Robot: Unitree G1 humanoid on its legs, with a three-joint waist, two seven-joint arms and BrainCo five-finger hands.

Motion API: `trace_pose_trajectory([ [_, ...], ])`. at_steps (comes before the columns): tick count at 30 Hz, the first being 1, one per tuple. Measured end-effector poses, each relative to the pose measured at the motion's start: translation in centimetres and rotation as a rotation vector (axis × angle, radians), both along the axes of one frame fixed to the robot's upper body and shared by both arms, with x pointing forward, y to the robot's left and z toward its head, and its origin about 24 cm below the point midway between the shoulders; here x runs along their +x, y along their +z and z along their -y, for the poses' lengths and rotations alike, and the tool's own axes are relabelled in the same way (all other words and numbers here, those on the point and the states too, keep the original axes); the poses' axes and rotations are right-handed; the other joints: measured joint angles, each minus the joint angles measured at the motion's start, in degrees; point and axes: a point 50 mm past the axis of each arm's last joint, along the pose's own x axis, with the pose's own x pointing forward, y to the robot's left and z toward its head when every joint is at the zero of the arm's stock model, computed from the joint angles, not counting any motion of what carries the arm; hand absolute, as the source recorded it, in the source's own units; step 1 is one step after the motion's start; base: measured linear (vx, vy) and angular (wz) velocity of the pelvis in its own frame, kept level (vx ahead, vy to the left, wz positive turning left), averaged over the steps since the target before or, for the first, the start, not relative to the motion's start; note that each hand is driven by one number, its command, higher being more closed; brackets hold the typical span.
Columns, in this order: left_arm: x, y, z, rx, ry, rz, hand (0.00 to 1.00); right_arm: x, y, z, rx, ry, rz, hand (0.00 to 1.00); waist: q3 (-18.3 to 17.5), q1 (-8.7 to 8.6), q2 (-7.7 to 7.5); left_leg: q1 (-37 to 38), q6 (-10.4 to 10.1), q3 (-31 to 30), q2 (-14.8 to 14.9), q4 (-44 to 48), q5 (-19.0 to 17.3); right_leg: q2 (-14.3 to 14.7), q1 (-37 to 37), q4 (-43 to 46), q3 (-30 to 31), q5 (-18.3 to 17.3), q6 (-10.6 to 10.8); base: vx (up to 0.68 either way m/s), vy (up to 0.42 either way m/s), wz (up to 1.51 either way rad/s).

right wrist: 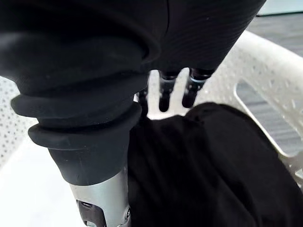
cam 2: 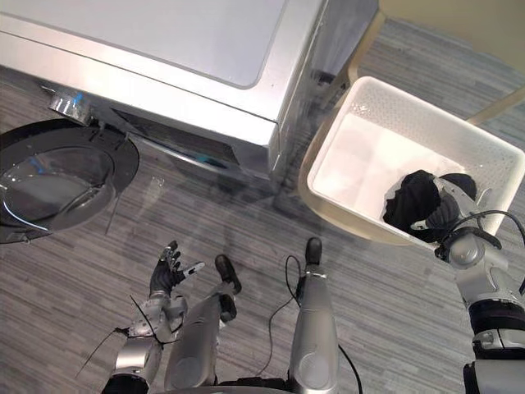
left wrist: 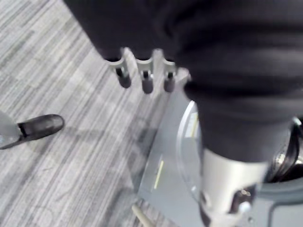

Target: Pick up the laundry basket with both hands and put the clothes into the washing machine.

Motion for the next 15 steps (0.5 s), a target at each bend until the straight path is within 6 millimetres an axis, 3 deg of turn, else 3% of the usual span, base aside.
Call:
trace_pose_trajectory([
  [9, -0.1, -0.3, 0.0, -0.014, 0.02, -0.014, 0.0, 0.2, -0.5, 0.0, -0.007, -0.011, -0.029, 0.0, 0.0, 1.21, 0.04, -1.1, -0.1, 0.0, -0.1, 0.0, 0.3, -0.1, -1.5, 0.7, 0.1, 0.0, 0.0, 0.03, -0.013, 0.0],
  [15, 0.0, -0.2, 0.1, -0.017, 0.021, -0.007, 0.0, 0.8, 0.6, 0.1, -0.023, -0.027, 0.027, 0.0, 0.1, 1.37, 0.21, -5.0, 0.3, 0.3, -1.5, -1.3, 2.2, -1.4, -7.5, 3.4, 0.9, -0.1, 0.0, -0.02, -0.027, 0.08],
])
